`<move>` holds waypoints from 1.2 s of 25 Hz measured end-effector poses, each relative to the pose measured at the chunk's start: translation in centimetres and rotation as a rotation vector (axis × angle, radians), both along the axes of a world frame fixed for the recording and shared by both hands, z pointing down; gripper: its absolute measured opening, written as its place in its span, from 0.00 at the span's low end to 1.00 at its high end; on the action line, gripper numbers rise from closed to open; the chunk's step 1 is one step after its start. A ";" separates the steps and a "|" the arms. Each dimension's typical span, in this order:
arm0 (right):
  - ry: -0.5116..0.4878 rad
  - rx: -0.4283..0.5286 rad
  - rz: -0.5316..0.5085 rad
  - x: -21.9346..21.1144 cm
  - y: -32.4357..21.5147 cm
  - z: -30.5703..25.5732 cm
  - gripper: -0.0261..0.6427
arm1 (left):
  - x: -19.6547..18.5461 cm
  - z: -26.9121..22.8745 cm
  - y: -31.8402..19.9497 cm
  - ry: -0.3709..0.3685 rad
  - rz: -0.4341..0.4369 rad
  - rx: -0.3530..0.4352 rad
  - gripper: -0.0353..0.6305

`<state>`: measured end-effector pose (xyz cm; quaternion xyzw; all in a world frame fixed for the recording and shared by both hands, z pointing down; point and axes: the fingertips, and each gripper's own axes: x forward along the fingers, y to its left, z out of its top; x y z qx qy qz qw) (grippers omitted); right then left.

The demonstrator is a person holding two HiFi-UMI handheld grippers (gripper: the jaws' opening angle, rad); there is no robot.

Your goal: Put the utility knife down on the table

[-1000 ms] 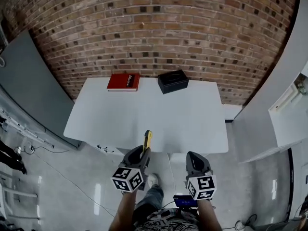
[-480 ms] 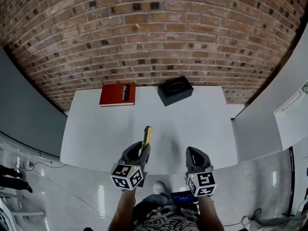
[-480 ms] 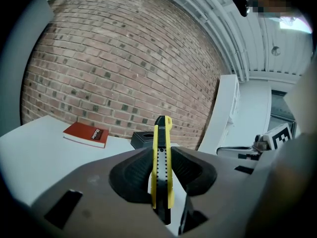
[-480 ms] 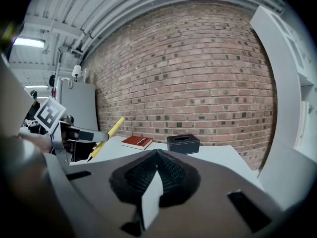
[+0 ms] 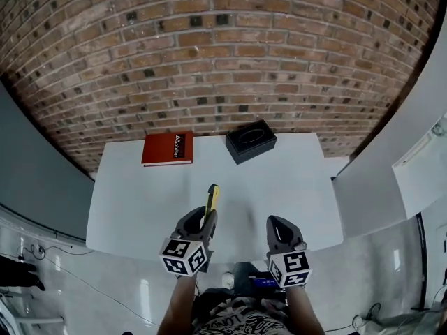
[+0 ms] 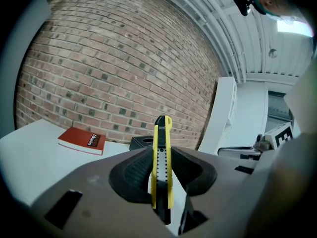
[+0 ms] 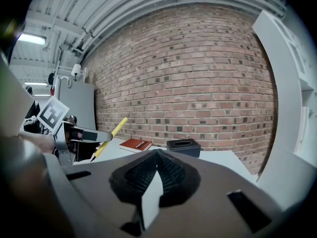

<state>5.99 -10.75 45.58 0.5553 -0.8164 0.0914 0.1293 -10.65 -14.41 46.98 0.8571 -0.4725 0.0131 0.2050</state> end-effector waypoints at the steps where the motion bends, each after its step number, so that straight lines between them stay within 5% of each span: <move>1: 0.001 0.001 -0.003 -0.2 0.0 0.0 0.04 | -0.1 0.1 0.0 -0.001 -0.002 0.000 0.23; 12: -0.007 0.004 -0.017 -0.7 -1.6 0.0 0.04 | -0.7 0.2 -1.2 -0.016 -0.016 -0.007 0.23; 30: 0.010 -0.120 -0.092 -2.3 -5.3 5.4 0.04 | -1.7 6.7 -2.5 -0.064 -0.057 -0.161 0.23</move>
